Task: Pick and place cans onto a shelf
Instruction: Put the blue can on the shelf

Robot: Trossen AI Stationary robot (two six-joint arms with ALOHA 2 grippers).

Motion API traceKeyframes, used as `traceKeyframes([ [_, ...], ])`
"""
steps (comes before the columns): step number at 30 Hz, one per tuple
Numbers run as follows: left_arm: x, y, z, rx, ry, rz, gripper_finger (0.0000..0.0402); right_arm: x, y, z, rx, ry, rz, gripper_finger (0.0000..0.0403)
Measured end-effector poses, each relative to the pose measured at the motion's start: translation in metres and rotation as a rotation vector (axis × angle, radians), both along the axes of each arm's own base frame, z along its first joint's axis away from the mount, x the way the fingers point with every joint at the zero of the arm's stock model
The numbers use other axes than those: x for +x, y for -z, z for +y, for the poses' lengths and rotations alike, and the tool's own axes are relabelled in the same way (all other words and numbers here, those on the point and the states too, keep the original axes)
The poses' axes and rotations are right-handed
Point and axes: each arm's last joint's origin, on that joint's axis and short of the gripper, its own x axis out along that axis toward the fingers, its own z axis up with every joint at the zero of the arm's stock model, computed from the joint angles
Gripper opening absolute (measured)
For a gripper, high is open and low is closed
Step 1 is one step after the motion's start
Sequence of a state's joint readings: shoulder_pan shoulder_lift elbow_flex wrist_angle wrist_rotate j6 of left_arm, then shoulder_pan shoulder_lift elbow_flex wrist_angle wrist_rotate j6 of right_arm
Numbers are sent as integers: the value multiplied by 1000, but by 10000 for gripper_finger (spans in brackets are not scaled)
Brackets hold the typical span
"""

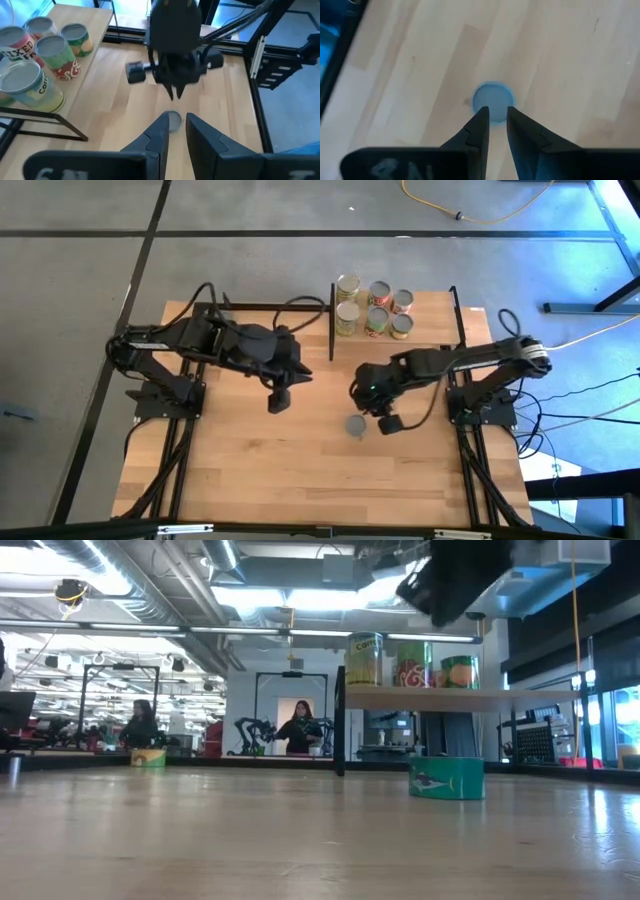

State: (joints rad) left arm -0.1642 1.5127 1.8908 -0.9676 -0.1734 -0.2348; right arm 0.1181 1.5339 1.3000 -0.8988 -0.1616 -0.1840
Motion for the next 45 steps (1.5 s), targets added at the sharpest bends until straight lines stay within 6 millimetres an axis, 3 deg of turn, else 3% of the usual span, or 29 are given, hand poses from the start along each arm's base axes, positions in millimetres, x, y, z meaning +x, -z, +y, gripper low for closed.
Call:
traceKeyframes([
  [17, -3, 3, -2, -16, -7, 34, 57, 42, 87, -5, -84, -38, 203, 69],
  [30, -3, 3, -2, -15, -7, 43, 57, 53, 112, -21, -80, -19, 242, 69],
  [45, -3, 3, -2, -15, -7, 44, 57, 54, 115, -27, -27, -20, 258, 69],
])
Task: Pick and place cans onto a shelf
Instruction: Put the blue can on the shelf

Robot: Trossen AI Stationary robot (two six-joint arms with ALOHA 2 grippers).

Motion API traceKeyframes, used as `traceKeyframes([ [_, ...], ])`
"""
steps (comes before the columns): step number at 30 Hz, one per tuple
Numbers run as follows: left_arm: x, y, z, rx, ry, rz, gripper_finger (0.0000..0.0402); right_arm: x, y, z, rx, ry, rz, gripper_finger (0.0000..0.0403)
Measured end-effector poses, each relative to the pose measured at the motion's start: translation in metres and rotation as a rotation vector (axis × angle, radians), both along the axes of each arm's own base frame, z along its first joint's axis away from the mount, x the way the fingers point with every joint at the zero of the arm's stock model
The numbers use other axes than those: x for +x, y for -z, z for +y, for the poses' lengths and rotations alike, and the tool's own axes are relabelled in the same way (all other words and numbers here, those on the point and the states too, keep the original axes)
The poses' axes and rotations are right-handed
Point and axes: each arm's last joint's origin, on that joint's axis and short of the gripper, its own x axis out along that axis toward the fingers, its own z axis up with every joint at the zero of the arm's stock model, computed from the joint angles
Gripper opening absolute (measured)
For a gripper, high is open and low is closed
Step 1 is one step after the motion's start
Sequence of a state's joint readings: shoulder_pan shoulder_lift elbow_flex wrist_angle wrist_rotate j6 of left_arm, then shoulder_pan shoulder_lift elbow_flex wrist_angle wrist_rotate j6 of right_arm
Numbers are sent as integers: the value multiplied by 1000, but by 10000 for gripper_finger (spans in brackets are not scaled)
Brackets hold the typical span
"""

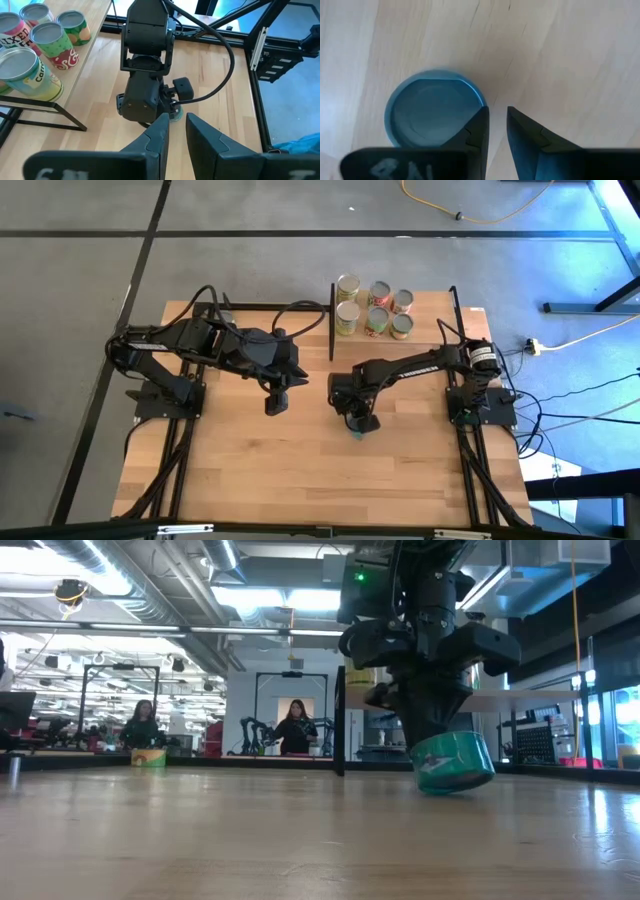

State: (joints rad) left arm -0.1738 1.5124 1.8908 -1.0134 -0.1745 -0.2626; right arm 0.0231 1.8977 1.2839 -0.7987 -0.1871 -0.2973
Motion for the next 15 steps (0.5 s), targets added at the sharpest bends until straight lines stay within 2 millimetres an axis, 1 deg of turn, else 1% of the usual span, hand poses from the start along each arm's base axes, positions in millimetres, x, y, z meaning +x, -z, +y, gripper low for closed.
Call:
traceKeyframes([
  [5, 0, 0, 0, 1, 1, 0, 57, -1, -3, 0, -2, 0, 26, 69],
  [13, 0, 0, 0, 1, 0, 0, 57, 10, -25, 0, -1, -8, -23, 69],
  [15, 0, 0, 0, 1, 1, 2, 57, 10, -31, 0, -3, -21, -13, 69],
])
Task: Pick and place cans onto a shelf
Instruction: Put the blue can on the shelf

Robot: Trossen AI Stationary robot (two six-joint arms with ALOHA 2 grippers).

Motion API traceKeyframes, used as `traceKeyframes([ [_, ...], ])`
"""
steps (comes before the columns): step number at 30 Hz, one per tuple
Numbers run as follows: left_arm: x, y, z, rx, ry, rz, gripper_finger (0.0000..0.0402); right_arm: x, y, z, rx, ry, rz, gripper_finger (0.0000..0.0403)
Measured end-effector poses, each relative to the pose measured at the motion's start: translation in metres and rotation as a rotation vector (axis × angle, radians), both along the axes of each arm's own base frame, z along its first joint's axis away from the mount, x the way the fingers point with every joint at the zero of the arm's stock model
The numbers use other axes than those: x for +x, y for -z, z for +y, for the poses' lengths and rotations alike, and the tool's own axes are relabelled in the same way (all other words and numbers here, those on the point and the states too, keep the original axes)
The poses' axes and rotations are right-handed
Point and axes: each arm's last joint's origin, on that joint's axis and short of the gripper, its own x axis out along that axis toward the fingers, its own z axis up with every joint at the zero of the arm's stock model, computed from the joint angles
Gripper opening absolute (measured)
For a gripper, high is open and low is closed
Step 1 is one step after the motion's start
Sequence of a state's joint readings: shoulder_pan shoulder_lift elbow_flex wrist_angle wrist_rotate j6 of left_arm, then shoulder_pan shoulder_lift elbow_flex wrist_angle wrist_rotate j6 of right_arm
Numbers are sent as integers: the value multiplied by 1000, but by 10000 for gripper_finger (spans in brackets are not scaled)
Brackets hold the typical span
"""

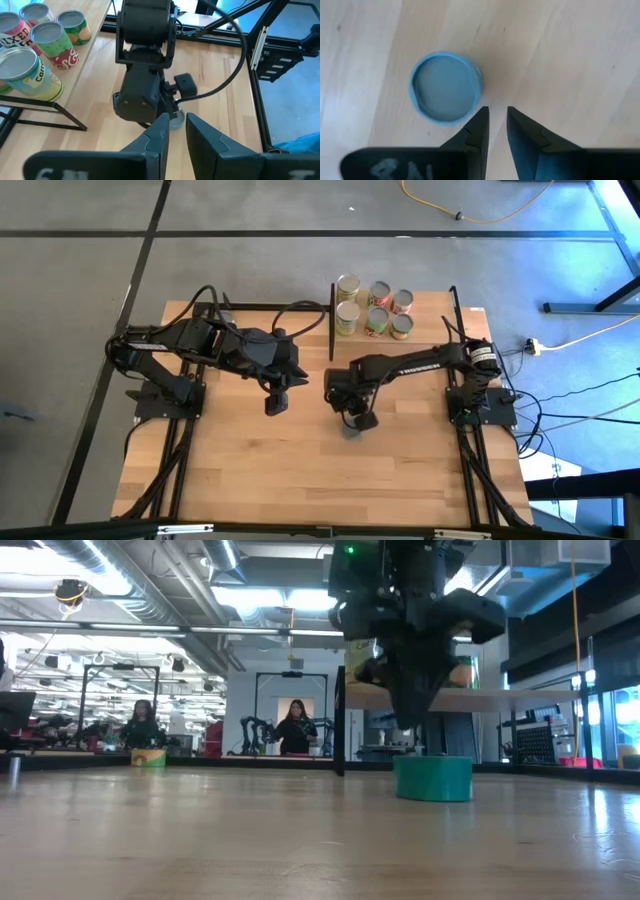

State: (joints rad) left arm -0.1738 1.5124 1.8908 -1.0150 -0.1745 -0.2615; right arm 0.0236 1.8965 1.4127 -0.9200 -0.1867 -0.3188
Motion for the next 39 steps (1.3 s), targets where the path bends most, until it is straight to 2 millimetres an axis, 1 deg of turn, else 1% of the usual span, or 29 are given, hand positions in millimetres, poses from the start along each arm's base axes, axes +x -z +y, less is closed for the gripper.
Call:
traceKeyframes([
  [4, -1, 2, 0, 4, 0, 23, 57, 2, -12, 2, 36, -18, 7, 69],
  [9, -3, 4, 1, 9, 0, 52, 57, -2, -9, 6, 147, -61, 27, 69],
  [11, -3, 4, 1, 9, 0, 51, 57, -4, -6, 6, 119, -71, 39, 69],
  [16, -3, 4, 1, 9, 0, 51, 57, -4, -6, 7, 91, -93, 30, 69],
  [20, -3, 4, 1, 10, 0, 51, 57, -4, -6, 7, 91, -103, 28, 69],
  [24, -3, 4, 1, 10, 1, 51, 57, -3, -6, 8, 130, -109, 23, 69],
  [30, -3, 4, 1, 10, 1, 51, 57, 4, -1, 9, 134, -113, -22, 69],
  [35, -3, 4, 1, 11, 1, 55, 57, 7, 8, 9, 133, -111, -1, 69],
  [39, -3, 5, 1, 12, 1, 59, 57, 8, 8, 8, 80, -105, -16, 69],
])
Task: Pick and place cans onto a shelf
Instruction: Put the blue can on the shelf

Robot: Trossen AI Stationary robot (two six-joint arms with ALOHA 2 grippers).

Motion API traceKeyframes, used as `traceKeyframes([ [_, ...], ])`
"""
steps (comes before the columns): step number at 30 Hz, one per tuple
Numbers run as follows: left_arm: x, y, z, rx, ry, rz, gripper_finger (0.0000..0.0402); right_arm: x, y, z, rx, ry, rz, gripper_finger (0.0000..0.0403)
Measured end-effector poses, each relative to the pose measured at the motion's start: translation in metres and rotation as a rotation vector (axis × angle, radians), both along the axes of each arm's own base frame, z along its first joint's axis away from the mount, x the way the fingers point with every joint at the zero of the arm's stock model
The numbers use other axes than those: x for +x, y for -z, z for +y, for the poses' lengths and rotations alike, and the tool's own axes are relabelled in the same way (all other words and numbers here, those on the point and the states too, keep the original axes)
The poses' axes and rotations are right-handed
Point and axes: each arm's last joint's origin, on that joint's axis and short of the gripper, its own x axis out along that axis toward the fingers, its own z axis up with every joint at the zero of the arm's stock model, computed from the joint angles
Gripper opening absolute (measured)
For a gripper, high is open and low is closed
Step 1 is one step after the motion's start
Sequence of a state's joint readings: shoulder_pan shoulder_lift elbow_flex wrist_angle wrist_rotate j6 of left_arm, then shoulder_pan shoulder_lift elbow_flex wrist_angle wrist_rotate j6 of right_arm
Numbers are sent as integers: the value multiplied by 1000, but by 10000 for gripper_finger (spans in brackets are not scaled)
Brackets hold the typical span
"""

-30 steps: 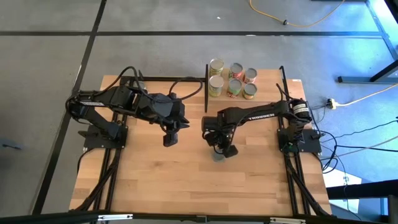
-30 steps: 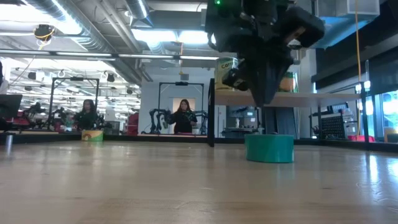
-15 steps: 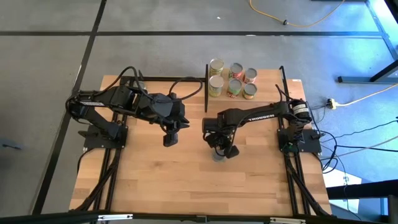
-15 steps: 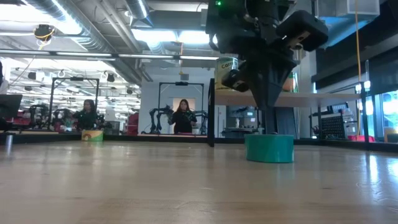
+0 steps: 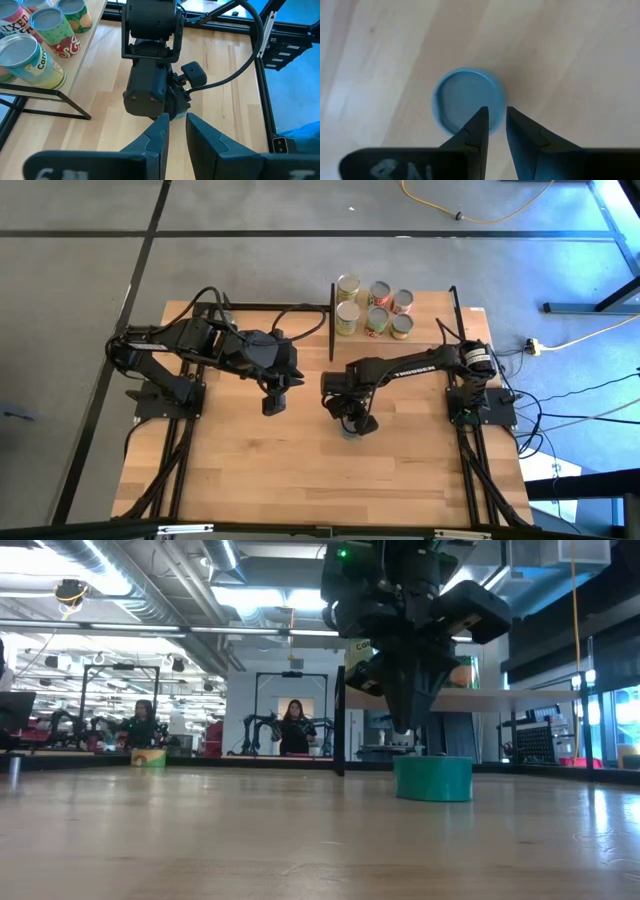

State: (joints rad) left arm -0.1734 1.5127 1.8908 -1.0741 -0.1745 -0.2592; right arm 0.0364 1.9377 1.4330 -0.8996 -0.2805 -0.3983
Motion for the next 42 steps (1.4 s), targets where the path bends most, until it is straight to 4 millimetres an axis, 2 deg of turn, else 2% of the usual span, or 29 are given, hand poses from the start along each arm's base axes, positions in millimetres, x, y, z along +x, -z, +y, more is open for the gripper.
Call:
traceKeyframes([
  [24, -1, 1, 0, 2, 0, 11, 57, 2, 2, 0, 11, 3, -5, 69],
  [32, -1, 1, 0, 2, 0, 12, 57, 5, 23, 0, 8, 3, 55, 69],
  [42, -1, 1, 0, 3, 0, 14, 57, 10, 36, 1, 11, -2, 73, 69],
])
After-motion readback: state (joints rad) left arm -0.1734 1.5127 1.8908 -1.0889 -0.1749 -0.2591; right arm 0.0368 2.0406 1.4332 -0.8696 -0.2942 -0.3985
